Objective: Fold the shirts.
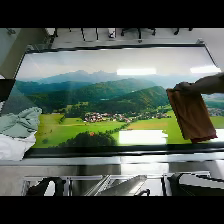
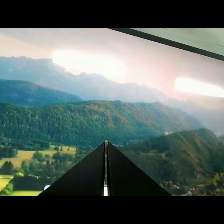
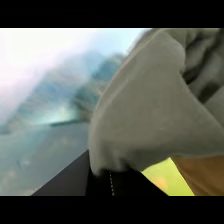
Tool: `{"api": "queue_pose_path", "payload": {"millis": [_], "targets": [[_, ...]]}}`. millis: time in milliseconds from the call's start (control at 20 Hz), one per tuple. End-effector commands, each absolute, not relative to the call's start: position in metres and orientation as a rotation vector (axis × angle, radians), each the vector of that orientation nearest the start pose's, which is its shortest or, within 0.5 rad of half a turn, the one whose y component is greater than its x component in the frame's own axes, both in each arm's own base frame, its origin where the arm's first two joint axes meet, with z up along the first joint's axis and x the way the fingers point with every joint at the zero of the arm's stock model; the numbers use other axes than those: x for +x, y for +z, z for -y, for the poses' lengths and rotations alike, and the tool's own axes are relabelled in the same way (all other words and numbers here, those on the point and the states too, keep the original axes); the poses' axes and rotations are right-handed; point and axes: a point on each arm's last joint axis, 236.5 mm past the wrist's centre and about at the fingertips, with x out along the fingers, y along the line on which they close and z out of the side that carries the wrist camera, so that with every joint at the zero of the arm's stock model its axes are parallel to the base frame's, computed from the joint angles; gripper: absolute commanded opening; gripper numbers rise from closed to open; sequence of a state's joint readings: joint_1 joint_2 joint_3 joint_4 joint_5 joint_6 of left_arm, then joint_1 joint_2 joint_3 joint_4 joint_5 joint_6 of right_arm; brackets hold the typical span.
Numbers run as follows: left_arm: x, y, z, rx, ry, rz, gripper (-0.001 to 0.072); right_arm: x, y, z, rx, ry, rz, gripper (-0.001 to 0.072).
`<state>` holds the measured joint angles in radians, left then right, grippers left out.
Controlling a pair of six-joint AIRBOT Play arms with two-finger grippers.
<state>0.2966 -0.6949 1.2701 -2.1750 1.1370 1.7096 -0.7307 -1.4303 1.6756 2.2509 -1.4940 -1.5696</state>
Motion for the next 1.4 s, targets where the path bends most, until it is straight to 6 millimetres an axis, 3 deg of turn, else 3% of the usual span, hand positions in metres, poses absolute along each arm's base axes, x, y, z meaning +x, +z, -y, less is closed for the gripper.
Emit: {"api": "queue_pose_path", "payload": {"millis": [0, 250, 500, 550, 650, 700, 750, 850, 1000, 1050, 1100, 1250, 1350], "targets": [[0.318, 0.302, 0.03, -0.338, -0.209, -0.463, 0.0017, 0.351, 0.14, 0.163, 0.845, -0.151, -1.109, 0.0022], [0.318, 0.301, 0.031, -0.338, -0.21, -0.467, 0.0017, 0.322, 0.138, 0.145, 0.892, -0.19, -1.187, 0.0022], [0.316, 0.299, 0.032, -0.337, -0.213, -0.478, 0.0017, 0.277, 0.076, 0.156, 0.889, -0.343, -1.39, 0.0036], [0.316, 0.299, 0.032, -0.337, -0.214, -0.478, 0.0017, 0.27, 0.063, 0.163, 0.874, -0.387, -1.416, 0.0141], [0.316, 0.299, 0.032, -0.338, -0.213, -0.478, 0.0017, 0.26, 0.05, 0.172, 0.85, -0.441, -1.453, 0.0669], [0.316, 0.299, 0.032, -0.338, -0.213, -0.477, 0.0017, 0.257, 0.049, 0.175, 0.838, -0.456, -1.461, 0.0676], [0.316, 0.299, 0.032, -0.338, -0.213, -0.477, 0.0017, 0.257, 0.05, 0.177, 0.832, -0.463, -1.458, 0.0634], [0.316, 0.299, 0.032, -0.338, -0.213, -0.477, 0.0017, 0.264, 0.057, 0.177, 0.829, -0.45, -1.43, 0.0463], [0.317, 0.299, 0.032, -0.339, -0.214, -0.477, 0.0017, 0.292, 0.073, 0.158, 0.835, -0.353, -1.353, 0.0458], [0.317, 0.299, 0.032, -0.339, -0.214, -0.477, 0.0017, 0.305, 0.079, 0.147, 0.838, -0.298, -1.318, 0.0328], [0.317, 0.299, 0.032, -0.339, -0.214, -0.477, 0.0017, 0.321, 0.089, 0.13, 0.83, -0.208, -1.274, 0.0029], [0.314, 0.296, 0.034, -0.366, -0.214, -0.498, 0.0017, 0.353, 0.117, 0.075, 0.768, -0.012, -1.185, 0.0023], [0.306, 0.28, 0.042, -0.384, -0.24, -0.572, 0.0017, 0.359, 0.13, 0.034, 0.659, 0.083, -1.164, 0.0023]]}}
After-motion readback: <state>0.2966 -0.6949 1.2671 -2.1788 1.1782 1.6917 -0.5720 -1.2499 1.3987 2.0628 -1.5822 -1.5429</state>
